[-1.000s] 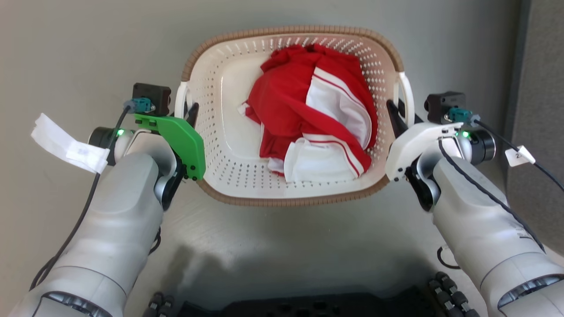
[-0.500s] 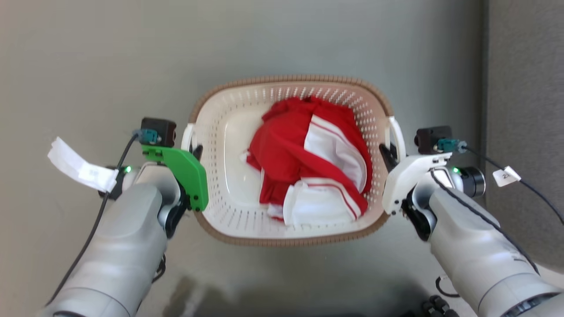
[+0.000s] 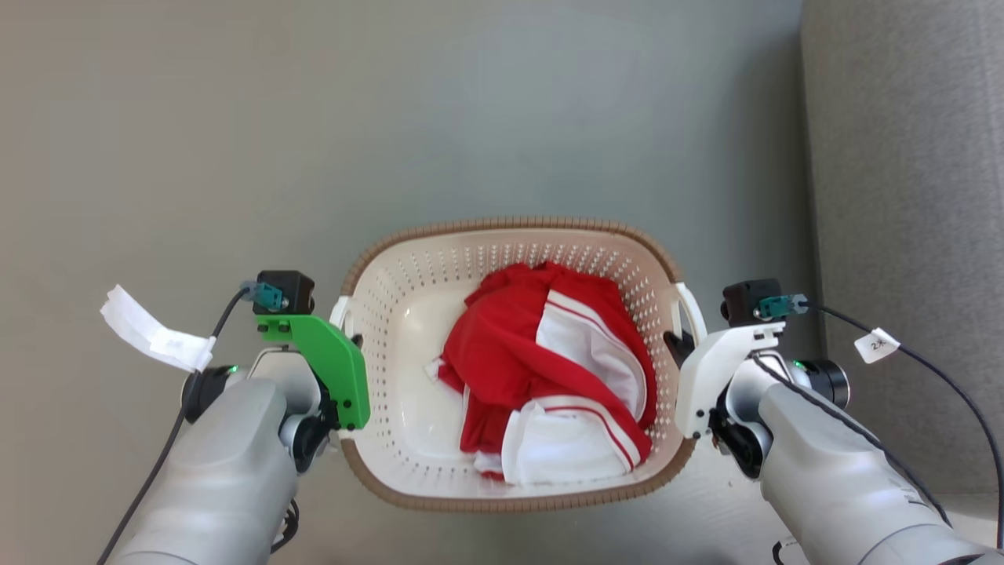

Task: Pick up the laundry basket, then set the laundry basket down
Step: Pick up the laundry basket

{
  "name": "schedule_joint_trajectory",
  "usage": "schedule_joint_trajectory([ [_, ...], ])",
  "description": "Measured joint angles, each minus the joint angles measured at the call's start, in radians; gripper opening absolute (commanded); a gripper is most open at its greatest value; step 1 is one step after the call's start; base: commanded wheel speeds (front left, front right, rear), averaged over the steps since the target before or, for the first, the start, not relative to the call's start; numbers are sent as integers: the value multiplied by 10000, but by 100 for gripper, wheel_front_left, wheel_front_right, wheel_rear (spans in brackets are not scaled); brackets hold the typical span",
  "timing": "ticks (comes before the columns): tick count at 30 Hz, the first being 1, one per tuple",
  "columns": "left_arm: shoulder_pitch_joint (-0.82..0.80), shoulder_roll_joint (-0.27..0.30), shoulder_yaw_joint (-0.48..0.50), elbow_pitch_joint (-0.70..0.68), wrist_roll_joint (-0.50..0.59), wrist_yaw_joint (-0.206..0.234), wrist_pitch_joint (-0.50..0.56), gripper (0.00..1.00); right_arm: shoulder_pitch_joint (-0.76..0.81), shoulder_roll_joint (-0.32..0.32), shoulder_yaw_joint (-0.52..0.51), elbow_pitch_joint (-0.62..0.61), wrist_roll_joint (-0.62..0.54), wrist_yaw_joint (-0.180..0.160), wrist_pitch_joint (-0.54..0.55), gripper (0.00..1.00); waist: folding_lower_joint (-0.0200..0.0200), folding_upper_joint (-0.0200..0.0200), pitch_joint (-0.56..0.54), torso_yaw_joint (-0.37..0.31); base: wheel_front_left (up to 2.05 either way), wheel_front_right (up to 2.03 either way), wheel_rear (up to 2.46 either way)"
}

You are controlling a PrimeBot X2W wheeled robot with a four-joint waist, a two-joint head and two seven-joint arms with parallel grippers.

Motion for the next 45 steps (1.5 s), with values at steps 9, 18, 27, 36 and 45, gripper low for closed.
schedule_joint_trajectory([
  [9, 329, 69, -25, 63, -566, 0, 614, 0, 194, 31, 307, 77, 522, 63, 803, 0, 0, 0, -1248, -173, 0, 0, 0],
  [18, 1019, 52, -40, 280, -1116, -33, 1214, 0, 656, 100, 554, 299, 876, 71, 1528, 0, 0, 0, -2336, -286, 0, 0, 0],
  [27, 1657, 38, -61, 403, -1448, -33, 1697, 0, 1174, 134, 769, 430, 1329, 153, 2222, 0, 0, 0, -3504, -352, 0, 0, 0],
  [36, 1946, 38, -61, 522, -1787, -33, 2077, 0, 1322, 144, 905, 458, 1584, 155, 2874, 0, 0, 0, -4506, -414, 0, 0, 0],
  [45, 2029, 48, -59, 591, -1871, -33, 2289, 0, 1403, 144, 1068, 414, 1862, 153, 3104, 0, 0, 0, -4942, -530, 0, 0, 0],
])
